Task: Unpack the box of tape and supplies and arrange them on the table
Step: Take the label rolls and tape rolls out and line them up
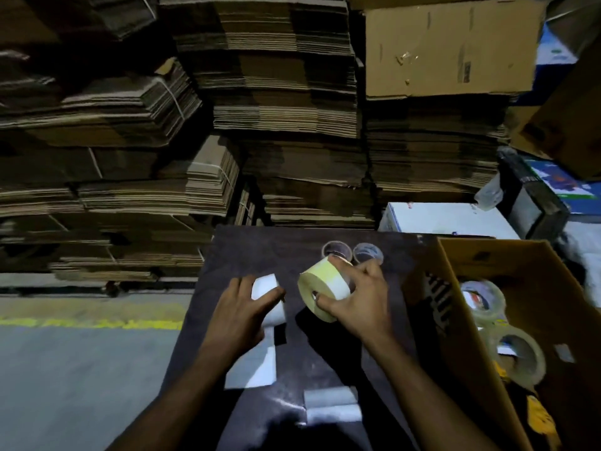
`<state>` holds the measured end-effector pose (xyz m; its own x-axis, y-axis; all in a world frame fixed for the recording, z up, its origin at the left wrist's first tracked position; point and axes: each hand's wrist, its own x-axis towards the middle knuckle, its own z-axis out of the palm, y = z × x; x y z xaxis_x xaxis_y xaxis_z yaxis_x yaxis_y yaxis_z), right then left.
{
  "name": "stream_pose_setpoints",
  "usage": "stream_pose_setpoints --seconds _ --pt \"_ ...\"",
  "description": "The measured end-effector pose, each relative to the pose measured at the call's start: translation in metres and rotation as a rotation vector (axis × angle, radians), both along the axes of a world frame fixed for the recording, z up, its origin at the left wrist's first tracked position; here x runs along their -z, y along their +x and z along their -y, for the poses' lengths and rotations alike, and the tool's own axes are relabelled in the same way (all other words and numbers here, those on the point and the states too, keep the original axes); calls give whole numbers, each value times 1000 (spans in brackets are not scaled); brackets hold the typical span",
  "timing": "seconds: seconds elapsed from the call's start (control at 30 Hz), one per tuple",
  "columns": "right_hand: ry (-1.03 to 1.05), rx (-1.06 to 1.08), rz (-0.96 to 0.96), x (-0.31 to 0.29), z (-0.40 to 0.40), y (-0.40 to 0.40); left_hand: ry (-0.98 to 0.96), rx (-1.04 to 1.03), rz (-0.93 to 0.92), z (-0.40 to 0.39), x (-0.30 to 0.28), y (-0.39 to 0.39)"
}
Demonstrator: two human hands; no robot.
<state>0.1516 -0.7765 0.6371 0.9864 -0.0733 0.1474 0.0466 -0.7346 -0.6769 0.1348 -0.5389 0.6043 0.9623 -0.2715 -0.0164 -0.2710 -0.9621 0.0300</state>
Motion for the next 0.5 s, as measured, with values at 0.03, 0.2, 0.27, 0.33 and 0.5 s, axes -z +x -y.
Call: stream_pose_setpoints --seconds 0.03,0.2,0.27,0.33,0.5 --pt "-46 -6 -10 4 -11 5 20 15 6 -8 3 11" --pt "-211 16 -89 29 -60 39 46 81 -28 -35 12 67" --pt "-250 37 -131 43 -72 59 -9 74 -70 -38 17 86" --pt "-254 62 -157 61 -85 77 -47 76 -106 -39 28 100" --pt "-287 108 -226 106 -102 94 -83 112 -151 -46 64 108"
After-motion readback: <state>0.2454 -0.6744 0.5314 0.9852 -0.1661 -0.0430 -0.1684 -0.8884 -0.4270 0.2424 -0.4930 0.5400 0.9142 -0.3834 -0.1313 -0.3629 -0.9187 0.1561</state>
